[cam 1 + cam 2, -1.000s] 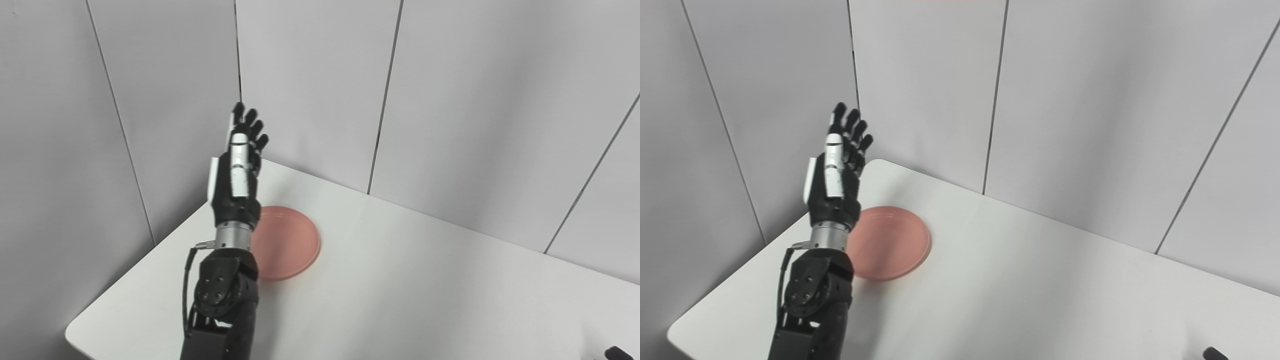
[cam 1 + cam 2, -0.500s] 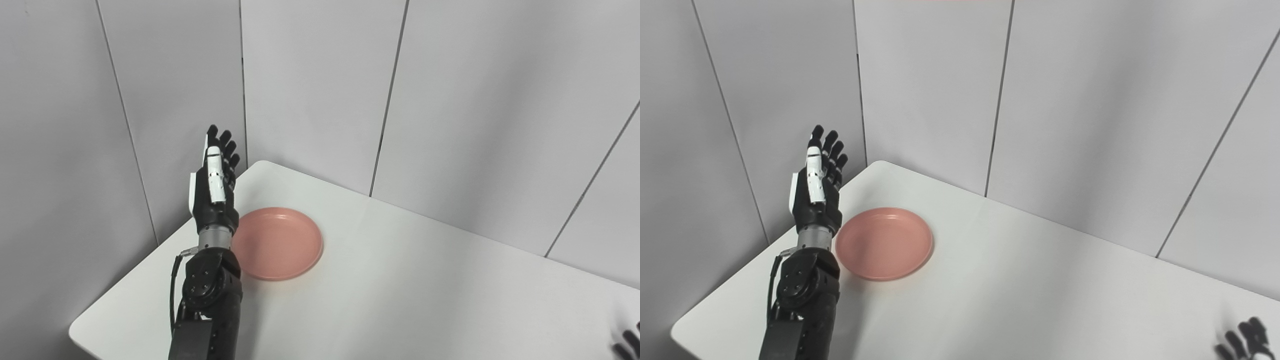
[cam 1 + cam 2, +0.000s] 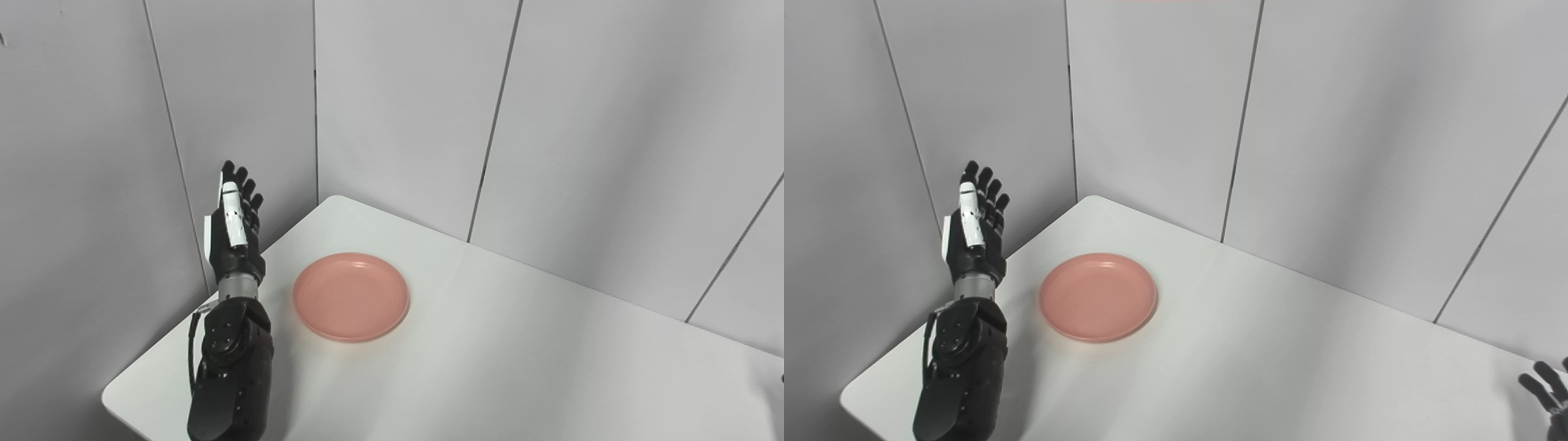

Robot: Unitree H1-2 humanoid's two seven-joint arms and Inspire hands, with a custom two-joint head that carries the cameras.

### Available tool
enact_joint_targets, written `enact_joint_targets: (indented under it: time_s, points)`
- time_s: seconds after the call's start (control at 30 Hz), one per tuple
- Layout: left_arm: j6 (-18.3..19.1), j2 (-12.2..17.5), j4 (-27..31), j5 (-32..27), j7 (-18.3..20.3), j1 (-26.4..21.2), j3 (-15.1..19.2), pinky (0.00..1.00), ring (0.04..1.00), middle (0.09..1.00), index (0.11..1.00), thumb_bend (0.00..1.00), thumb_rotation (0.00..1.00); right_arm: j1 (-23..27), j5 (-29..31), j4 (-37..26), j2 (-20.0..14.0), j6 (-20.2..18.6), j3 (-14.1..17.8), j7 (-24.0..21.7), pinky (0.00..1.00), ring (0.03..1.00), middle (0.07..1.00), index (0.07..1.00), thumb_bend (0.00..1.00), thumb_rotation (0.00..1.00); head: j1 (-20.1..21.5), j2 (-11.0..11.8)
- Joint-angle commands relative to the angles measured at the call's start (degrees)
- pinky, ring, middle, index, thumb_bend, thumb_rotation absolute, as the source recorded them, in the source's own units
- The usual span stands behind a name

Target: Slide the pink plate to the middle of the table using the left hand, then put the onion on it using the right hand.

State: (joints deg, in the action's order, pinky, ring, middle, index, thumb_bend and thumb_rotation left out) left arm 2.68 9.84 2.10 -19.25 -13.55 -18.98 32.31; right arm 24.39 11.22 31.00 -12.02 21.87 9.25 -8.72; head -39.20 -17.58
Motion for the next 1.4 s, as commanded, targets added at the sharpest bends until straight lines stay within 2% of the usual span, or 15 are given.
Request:
enact_joint_targets:
  time_s: [0.0, 0.07, 0.1, 0.13, 0.23, 0.5, 0.8, 0.97, 1.13, 1.33, 1.37]
  points:
    - [-2.92, 2.46, 0.4, -1.17, 1.26, -1.77, -0.02, 0.98, 0.991, 0.995, 0.984, 0.38, 1.0, -9.16, 0.38, 7.48, 3.19, 1.76, -0.54, -0.54, 0.97, 0.52, 0.777, 0.902, 0.44, 0.17, -0.01, -0.06]
    - [-2.83, 2.54, 0.13, -2.1, 1.43, -1.63, 0.18, 0.99, 0.994, 0.999, 0.985, 0.38, 1.0, -9.2, 0.38, 7.27, 3.22, 1.59, -0.53, -0.57, 0.97, 0.484, 0.757, 0.894, 0.47, 0.05, -0.01, -0.06]
    - [-2.69, 2.5, 0.11, -2.39, 1.36, -1.55, 0.22, 0.99, 0.996, 1.0, 0.985, 0.37, 1.0, -9.23, 0.41, 7.11, 3.28, 1.45, -0.5, -0.5, 0.97, 0.464, 0.641, 0.886, 0.49, 0.03, -0.01, -0.06]
    - [-2.53, 2.5, 0.04, -2.41, 1.17, -1.41, 0.15, 0.99, 0.992, 0.996, 0.981, 0.37, 1.0, -9.26, 0.47, 6.98, 3.34, 1.42, -0.47, -0.49, 0.96, 0.451, 0.569, 0.878, 0.5, 0.01, -0.01, -0.06]
    - [-1.98, 2.34, -0.07, -1.84, 0.76, -1.08, -0.29, 0.97, 0.97, 0.975, 0.959, 0.37, 1.0, -9.23, 0.45, 6.93, 3.22, 1.42, -0.49, -0.6, 0.96, 0.442, 0.525, 0.865, 0.51, 0.0, -0.05, -0.25]
    - [-1.2, 1.68, -2.23, -2.72, 1.11, -0.65, -0.64, 0.96, 0.967, 0.965, 0.952, 0.36, 1.0, -9.4, 0.56, 6.65, 2.95, 1.02, -0.67, -1.24, 0.96, 0.44, 0.515, 0.826, 0.51, 0.0, -0.01, -0.48]
    - [-1.08, 1.84, -5.89, -3.0, 1.86, 0.05, -2.1, 0.98, 0.98, 0.977, 0.959, 0.36, 1.0, -9.42, 0.83, 6.45, 3.27, 0.61, -0.29, -0.82, 0.92, 0.437, 0.514, 0.758, 0.51, 0.0, 0.1, -0.8]
    - [-0.15, 1.66, -6.49, -3.33, 1.39, 0.79, -2.76, 0.97, 0.978, 0.98, 0.962, 0.36, 1.0, -9.64, 0.94, 6.18, 3.17, 0.83, -0.44, -0.96, 0.9, 0.457, 0.554, 0.732, 0.48, 0.0, 0.06, -1.05]
    - [0.11, 1.58, -7.46, -3.51, 1.63, 1.19, -3.16, 0.96, 0.954, 0.963, 0.95, 0.35, 1.0, -9.62, 1.06, 6.24, 3.13, 0.99, -0.47, -1.01, 0.85, 0.458, 0.537, 0.693, 0.48, 0.0, 0.06, -1.2]
    - [0.19, 1.98, -9.87, -3.9, 3.06, 1.11, -3.77, 0.98, 0.968, 0.973, 0.966, 0.34, 1.0, -9.91, 0.74, 5.5, 3.11, 0.65, -0.71, -0.89, 0.8, 0.457, 0.518, 0.654, 0.48, 0.0, 0.15, -1.45]
    - [0.4, 1.99, -9.94, -3.8, 3.1, 1.11, -3.89, 0.98, 0.97, 0.975, 0.967, 0.33, 1.0, -9.98, 0.74, 5.3, 3.15, 0.53, -0.71, -0.83, 0.78, 0.435, 0.511, 0.645, 0.37, 0.39, 0.15, -1.45]
